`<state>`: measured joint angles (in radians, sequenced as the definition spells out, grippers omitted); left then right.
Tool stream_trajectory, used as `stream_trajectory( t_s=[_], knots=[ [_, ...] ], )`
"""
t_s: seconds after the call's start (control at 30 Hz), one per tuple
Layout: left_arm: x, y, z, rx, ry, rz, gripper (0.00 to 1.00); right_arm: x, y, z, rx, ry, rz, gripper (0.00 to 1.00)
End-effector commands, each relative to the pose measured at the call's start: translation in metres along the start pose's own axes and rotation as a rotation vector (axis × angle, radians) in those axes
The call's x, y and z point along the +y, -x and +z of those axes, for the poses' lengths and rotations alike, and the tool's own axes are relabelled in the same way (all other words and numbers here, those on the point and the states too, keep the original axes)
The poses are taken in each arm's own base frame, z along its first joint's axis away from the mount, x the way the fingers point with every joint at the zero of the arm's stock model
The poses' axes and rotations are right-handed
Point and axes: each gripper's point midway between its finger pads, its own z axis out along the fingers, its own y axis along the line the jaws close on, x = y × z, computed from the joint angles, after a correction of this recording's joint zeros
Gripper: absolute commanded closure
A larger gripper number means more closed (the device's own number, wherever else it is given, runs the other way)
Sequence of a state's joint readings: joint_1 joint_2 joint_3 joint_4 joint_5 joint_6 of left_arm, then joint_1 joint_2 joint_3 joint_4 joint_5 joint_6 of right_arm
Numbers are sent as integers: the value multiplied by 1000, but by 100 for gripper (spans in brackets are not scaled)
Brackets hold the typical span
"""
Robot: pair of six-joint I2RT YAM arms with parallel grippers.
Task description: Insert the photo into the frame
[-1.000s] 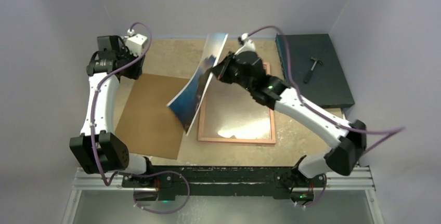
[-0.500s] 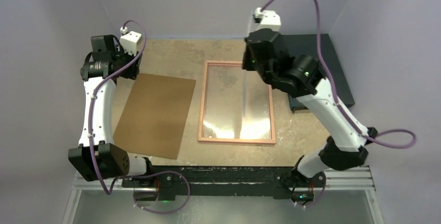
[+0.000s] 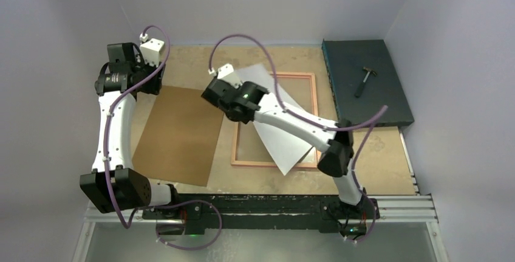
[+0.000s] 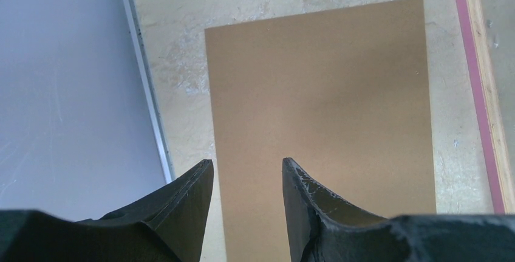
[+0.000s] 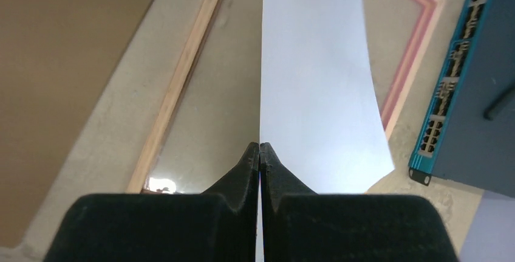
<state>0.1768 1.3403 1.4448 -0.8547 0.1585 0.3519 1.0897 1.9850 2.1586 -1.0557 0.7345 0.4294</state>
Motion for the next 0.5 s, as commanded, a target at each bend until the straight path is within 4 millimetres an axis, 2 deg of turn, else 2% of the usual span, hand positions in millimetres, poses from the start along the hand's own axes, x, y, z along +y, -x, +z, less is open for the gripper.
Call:
stream_trajectory(
  t_s=[0.0,0.07,0.2,0.33,0.47],
  knots=[
    [5,6,-7,-24,25,-26,56,26,-37,30,110,-27,-71,100],
    [5,7,-7,-26,26,-27,56,44,-50,40,156,1,-59,100],
    [4,3,-5,-15,21,-26,56,84,-59,54,171,143,3,100],
    [2,-2,-1,-4,17,-24,55,116,-51,61,139,256,91,75],
    [-5,-9,4,9,-18,-28,55,138,-43,63,131,338,157,41]
  ],
)
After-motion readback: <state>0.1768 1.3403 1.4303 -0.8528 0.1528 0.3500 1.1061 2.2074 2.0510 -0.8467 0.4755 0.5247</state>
